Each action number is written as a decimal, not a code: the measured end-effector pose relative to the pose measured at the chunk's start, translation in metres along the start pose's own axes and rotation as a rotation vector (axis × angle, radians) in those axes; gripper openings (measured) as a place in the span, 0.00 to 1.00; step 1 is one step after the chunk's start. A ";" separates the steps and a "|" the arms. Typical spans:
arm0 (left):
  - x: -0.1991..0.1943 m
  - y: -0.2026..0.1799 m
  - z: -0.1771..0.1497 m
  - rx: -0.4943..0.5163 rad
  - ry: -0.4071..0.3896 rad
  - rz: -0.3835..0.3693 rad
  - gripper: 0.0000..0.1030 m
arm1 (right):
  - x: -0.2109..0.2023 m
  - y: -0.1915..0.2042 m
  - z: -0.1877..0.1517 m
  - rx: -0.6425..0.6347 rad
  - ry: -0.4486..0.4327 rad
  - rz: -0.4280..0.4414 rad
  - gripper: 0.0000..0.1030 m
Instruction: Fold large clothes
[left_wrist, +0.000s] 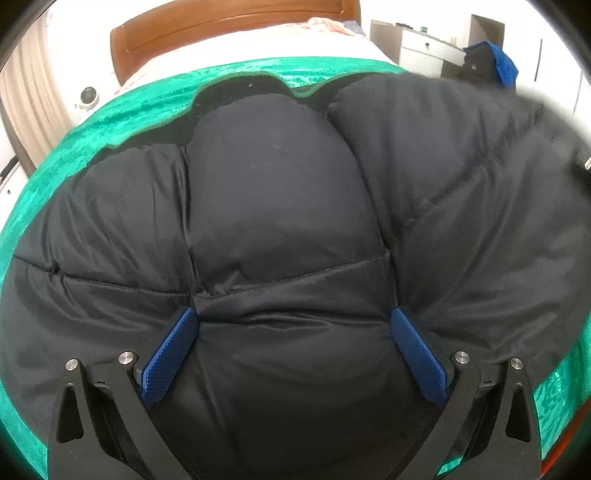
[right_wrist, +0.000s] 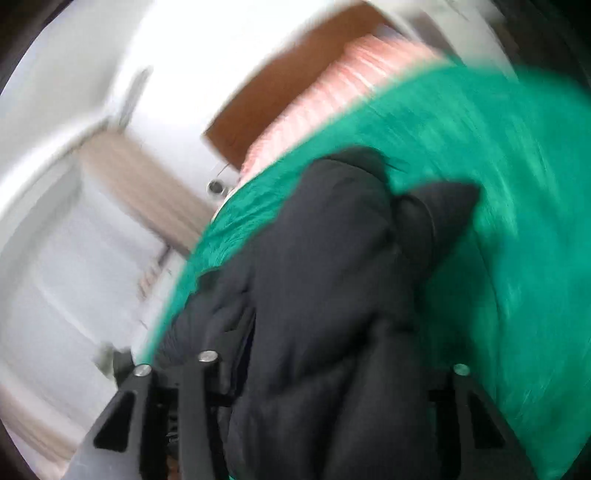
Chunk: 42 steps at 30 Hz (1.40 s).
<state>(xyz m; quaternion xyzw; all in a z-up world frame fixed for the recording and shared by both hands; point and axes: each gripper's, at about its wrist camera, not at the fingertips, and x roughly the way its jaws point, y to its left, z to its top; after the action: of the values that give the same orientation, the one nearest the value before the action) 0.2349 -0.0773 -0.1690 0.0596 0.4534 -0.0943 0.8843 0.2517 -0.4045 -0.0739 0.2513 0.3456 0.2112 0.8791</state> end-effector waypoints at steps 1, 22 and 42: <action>-0.001 0.001 0.002 0.000 0.000 -0.003 0.99 | -0.005 0.032 0.005 -0.113 -0.011 -0.022 0.44; -0.158 0.303 -0.079 -0.523 -0.077 0.003 0.95 | 0.189 0.357 -0.191 -1.372 0.141 -0.158 0.45; -0.083 0.241 0.095 -0.314 0.008 -0.463 0.22 | 0.052 0.332 -0.176 -1.033 -0.015 -0.006 0.77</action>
<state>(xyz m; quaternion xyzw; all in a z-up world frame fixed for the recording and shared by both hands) 0.3153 0.1485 -0.0414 -0.1829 0.4675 -0.2223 0.8358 0.0956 -0.0638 -0.0171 -0.2152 0.1907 0.3500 0.8915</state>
